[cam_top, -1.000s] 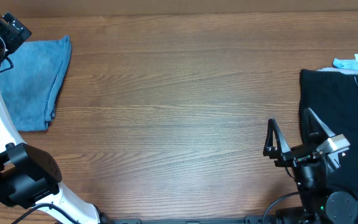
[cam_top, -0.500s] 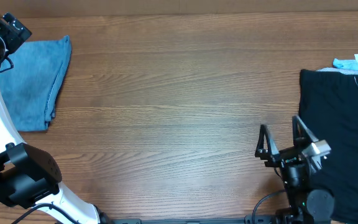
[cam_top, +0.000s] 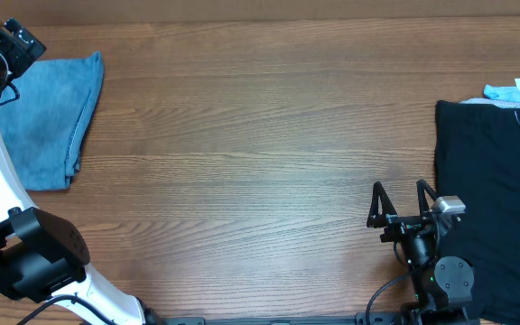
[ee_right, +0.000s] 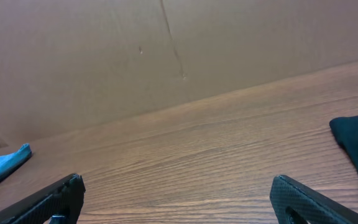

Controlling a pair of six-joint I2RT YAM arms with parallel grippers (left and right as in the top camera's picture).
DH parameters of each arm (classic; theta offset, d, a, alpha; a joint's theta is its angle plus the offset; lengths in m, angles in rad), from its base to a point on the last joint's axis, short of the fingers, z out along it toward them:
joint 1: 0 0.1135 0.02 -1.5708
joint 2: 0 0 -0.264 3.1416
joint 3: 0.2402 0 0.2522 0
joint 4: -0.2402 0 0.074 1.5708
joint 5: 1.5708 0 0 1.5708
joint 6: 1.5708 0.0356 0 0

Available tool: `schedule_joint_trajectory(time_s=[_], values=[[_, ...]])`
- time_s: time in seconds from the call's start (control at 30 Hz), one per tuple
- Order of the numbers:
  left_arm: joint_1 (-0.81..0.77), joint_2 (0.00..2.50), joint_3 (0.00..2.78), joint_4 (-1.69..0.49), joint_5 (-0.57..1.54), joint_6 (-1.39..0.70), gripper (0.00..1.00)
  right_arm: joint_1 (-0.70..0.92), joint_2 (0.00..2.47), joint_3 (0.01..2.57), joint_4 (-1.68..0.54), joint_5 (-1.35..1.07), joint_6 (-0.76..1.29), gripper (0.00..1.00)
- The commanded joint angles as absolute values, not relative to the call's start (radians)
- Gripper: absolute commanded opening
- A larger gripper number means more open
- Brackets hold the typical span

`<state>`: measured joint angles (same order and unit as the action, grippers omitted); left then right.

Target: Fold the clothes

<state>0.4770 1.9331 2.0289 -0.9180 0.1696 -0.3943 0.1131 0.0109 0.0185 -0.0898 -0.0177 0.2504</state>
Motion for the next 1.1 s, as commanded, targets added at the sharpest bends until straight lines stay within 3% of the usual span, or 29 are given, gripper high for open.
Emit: schedule_joint_trajectory(time_s=[0.0, 0.57, 0.77, 1.07], values=[[0.471, 1.941, 2.027, -0.916, 0.177, -0.405, 1.00, 0.117, 0.003, 0.008, -0.084, -0.004, 0.252, 1.00], [0.491, 1.926, 2.027, -0.916, 0.176, -0.405, 1.00, 0.117, 0.003, 0.008, -0.084, -0.004, 0.252, 1.00], [0.429, 1.637, 2.027, -0.916, 0.176, -0.405, 1.00, 0.117, 0.003, 0.008, -0.084, -0.004, 0.252, 1.00], [0.113, 1.195, 2.014, -0.916, 0.177, -0.405, 1.00, 0.117, 0.003, 0.008, -0.084, -0.004, 0.252, 1.00]])
